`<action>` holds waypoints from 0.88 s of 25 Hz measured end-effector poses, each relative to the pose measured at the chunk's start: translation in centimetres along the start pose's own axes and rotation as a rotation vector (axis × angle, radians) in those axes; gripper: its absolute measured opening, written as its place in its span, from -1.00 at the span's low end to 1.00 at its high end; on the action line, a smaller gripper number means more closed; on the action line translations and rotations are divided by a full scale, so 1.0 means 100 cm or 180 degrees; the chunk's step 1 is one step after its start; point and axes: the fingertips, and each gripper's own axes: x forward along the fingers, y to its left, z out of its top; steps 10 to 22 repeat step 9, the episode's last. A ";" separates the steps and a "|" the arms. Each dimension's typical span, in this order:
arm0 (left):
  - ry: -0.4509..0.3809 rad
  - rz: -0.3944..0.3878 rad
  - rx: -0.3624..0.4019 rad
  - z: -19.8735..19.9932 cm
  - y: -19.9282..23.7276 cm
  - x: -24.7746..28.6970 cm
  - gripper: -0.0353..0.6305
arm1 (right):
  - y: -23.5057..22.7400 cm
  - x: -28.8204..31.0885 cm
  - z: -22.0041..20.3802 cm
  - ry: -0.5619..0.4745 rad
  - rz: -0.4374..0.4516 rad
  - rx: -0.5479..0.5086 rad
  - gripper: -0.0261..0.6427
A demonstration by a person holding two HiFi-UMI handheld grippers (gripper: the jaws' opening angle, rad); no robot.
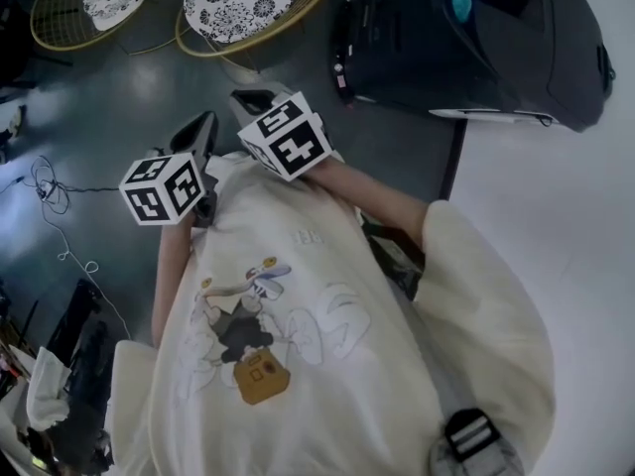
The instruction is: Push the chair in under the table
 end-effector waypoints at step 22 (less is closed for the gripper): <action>0.0015 0.0058 -0.0067 -0.006 0.005 -0.009 -0.87 | 0.011 0.001 0.003 -0.0009 0.0064 0.0017 -0.89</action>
